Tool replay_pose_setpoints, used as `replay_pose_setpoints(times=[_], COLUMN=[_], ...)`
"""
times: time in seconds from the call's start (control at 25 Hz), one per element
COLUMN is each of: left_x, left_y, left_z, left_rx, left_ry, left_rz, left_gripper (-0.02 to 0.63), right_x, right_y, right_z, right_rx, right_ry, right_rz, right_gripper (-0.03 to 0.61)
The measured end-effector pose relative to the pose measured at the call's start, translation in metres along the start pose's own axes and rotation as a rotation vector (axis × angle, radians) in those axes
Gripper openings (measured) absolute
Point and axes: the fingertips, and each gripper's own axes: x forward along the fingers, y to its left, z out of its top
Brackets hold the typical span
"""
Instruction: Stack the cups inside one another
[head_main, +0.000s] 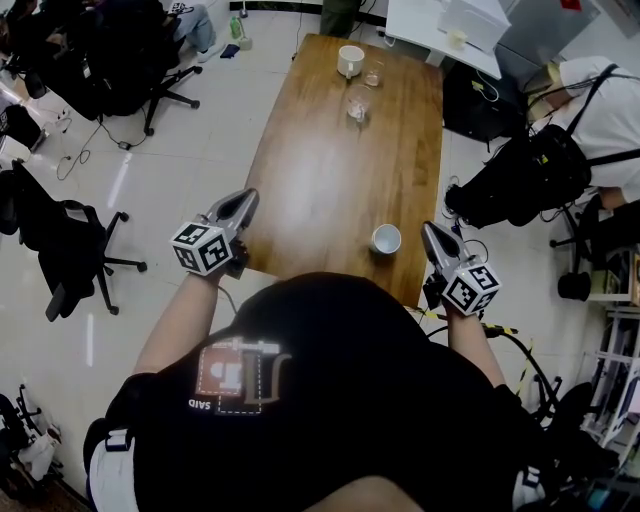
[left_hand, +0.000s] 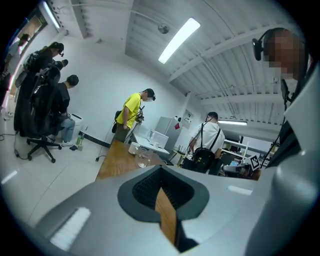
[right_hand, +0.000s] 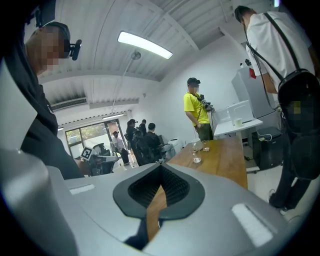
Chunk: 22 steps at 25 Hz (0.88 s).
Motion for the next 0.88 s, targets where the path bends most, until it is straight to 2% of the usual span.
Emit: replay_pose_setpoints(times=[0.24,0.88], left_x=[0.003,0.012], left_y=[-0.004,-0.015], left_z=[0.007,0.006], left_rx=[0.010,0.026], left_ry=[-0.008,0.000], left_rz=[-0.018,-0.057], left_gripper=[0.002,0.002], right_x=[-0.002,-0.006], right_y=[-0.007,-0.006], right_z=[-0.001,-0.003], right_rx=[-0.007,-0.030], right_ry=[0.008,0.011], right_rz=[-0.033,-0.036], right_gripper=[0.012,0.012])
